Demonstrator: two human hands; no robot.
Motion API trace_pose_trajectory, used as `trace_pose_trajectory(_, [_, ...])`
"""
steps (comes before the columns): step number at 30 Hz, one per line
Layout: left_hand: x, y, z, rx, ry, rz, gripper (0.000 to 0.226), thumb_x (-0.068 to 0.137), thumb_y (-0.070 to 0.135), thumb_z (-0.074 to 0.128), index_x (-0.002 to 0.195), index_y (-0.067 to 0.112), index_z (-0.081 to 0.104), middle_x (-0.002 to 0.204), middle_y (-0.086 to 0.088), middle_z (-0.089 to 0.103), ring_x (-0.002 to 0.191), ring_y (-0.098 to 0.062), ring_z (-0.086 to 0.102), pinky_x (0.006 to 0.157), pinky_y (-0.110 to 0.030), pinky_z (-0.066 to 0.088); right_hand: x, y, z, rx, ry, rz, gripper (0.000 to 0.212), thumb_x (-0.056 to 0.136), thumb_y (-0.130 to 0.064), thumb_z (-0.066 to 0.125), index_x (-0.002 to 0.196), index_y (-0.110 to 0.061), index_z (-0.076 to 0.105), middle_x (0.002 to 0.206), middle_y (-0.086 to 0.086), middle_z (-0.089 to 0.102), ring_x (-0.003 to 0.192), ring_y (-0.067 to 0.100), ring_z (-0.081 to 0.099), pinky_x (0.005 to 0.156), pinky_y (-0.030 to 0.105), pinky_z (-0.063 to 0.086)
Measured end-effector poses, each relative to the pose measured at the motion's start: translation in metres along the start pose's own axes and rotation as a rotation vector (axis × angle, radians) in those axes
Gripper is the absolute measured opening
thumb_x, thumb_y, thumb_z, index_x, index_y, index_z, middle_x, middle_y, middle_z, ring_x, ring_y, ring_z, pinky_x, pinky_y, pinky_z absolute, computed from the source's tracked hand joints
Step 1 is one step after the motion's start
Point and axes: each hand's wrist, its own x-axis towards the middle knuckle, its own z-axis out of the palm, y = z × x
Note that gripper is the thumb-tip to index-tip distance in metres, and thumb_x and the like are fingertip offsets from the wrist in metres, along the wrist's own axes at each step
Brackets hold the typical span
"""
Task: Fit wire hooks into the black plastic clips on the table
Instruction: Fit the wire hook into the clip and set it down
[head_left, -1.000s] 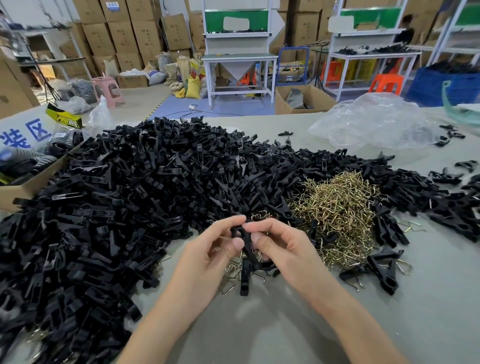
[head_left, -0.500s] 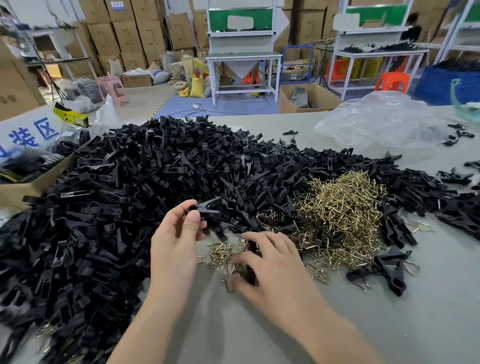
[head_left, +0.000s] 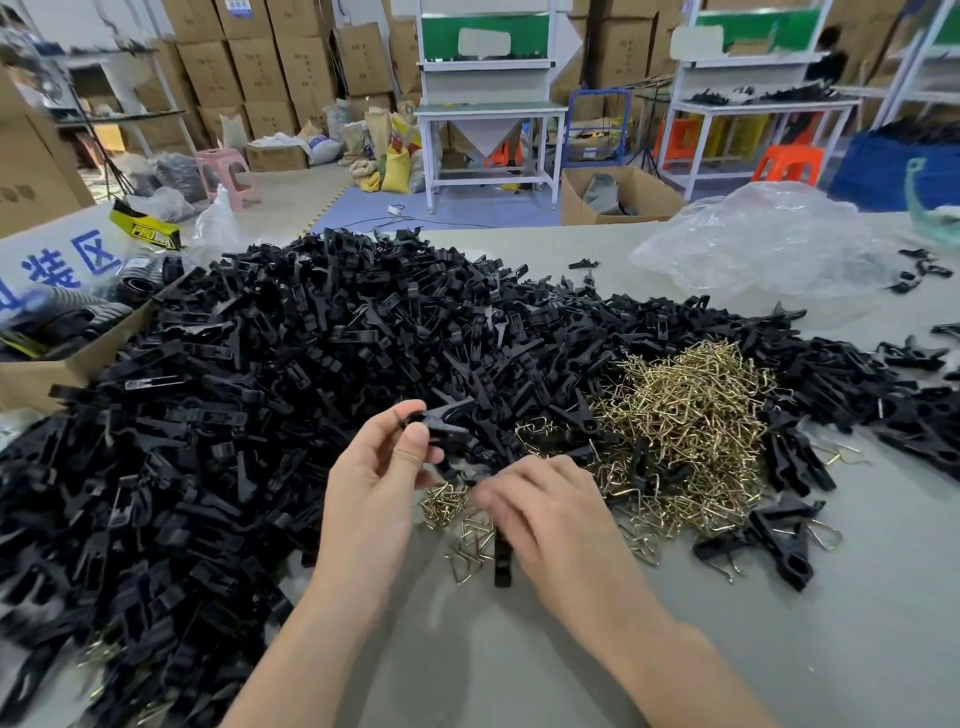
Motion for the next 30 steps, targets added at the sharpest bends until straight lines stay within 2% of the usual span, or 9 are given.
trace_pose_trajectory(4, [-0.005, 0.003, 0.001, 0.039, -0.1, 0.047, 0.026, 0.083, 0.039, 0.062, 0.109, 0.041, 0.07, 0.086, -0.001, 0.072, 0.08, -0.012, 0.065, 0.08, -0.025, 0.056, 0.005, 0.003, -0.02, 0.703, 0.16, 0.375, 0.021, 0.095, -0.042, 0.058, 0.106, -0.036, 0.076, 0.095, -0.016, 0.074, 0.088, 0.001, 0.068, 0.078, 0.012, 0.05])
trace_pose_trajectory(7, [-0.011, 0.007, 0.005, 0.112, -0.182, 0.103, 0.025, 0.085, 0.038, 0.062, 0.109, 0.045, 0.068, 0.086, 0.001, 0.071, 0.077, -0.007, 0.063, 0.078, -0.017, 0.052, 0.011, 0.006, -0.028, 1.159, 0.184, 0.538, 0.017, 0.082, -0.03, 0.073, 0.097, -0.028, 0.081, 0.088, 0.0, 0.078, 0.078, 0.01, 0.072, 0.075, 0.018, 0.056])
trace_pose_trajectory(9, [-0.015, 0.009, 0.008, 0.129, -0.205, 0.112, 0.024, 0.086, 0.034, 0.063, 0.107, 0.046, 0.068, 0.087, 0.002, 0.07, 0.076, -0.004, 0.061, 0.074, -0.013, 0.049, 0.013, 0.006, -0.03, 1.298, 0.175, 0.567, 0.025, 0.072, -0.03, 0.079, 0.095, -0.021, 0.081, 0.085, 0.003, 0.076, 0.075, 0.013, 0.072, 0.075, 0.022, 0.058])
trace_pose_trajectory(12, [-0.018, 0.01, 0.012, 0.161, -0.201, 0.116, 0.029, 0.091, 0.02, 0.064, 0.104, 0.046, 0.069, 0.088, -0.001, 0.07, 0.075, -0.004, 0.061, 0.071, -0.013, 0.05, 0.015, 0.007, -0.03, 1.304, 0.145, 0.564, 0.033, 0.064, -0.036, 0.083, 0.094, -0.023, 0.08, 0.08, 0.001, 0.073, 0.073, 0.013, 0.071, 0.073, 0.024, 0.058])
trace_pose_trajectory(15, [-0.019, 0.012, 0.013, 0.19, -0.19, 0.129, 0.033, 0.093, 0.014, 0.064, 0.103, 0.045, 0.068, 0.084, 0.003, 0.07, 0.072, 0.0, 0.061, 0.07, -0.011, 0.049, 0.015, 0.007, -0.031, 1.299, 0.15, 0.546, 0.027, 0.067, -0.034, 0.083, 0.093, -0.03, 0.077, 0.075, -0.003, 0.07, 0.074, 0.013, 0.07, 0.072, 0.025, 0.058])
trace_pose_trajectory(18, [-0.02, 0.013, 0.014, 0.19, -0.189, 0.123, 0.032, 0.093, 0.015, 0.063, 0.103, 0.045, 0.068, 0.083, 0.005, 0.071, 0.071, 0.0, 0.06, 0.068, -0.011, 0.048, 0.015, 0.005, -0.032, 1.256, 0.137, 0.521, 0.024, 0.073, -0.029, 0.081, 0.096, -0.032, 0.074, 0.074, -0.004, 0.068, 0.073, 0.013, 0.069, 0.075, 0.025, 0.059])
trace_pose_trajectory(21, [-0.021, 0.013, 0.015, 0.199, -0.187, 0.114, 0.034, 0.093, 0.015, 0.064, 0.101, 0.048, 0.068, 0.084, 0.0, 0.07, 0.07, -0.004, 0.058, 0.067, -0.015, 0.048, 0.012, 0.003, -0.033, 1.218, 0.15, 0.501, 0.023, 0.079, -0.021, 0.079, 0.1, -0.023, 0.071, 0.073, -0.001, 0.064, 0.071, 0.01, 0.067, 0.073, 0.024, 0.058])
trace_pose_trajectory(23, [-0.021, 0.014, 0.016, 0.198, -0.186, 0.117, 0.034, 0.093, 0.013, 0.064, 0.101, 0.046, 0.068, 0.085, -0.002, 0.07, 0.072, -0.002, 0.06, 0.068, -0.011, 0.048, 0.012, 0.002, -0.034, 1.202, 0.177, 0.477, 0.022, 0.082, -0.017, 0.078, 0.102, -0.018, 0.069, 0.073, 0.0, 0.063, 0.071, 0.009, 0.066, 0.07, 0.022, 0.057])
trace_pose_trajectory(30, [-0.023, 0.013, 0.019, 0.187, -0.181, 0.14, 0.033, 0.093, 0.013, 0.064, 0.102, 0.044, 0.068, 0.086, -0.001, 0.07, 0.074, 0.0, 0.059, 0.072, -0.01, 0.047, 0.011, -0.003, -0.031, 1.22, 0.251, 0.472, 0.023, 0.074, -0.027, 0.077, 0.095, -0.02, 0.071, 0.075, 0.005, 0.064, 0.073, 0.011, 0.066, 0.072, 0.022, 0.057])
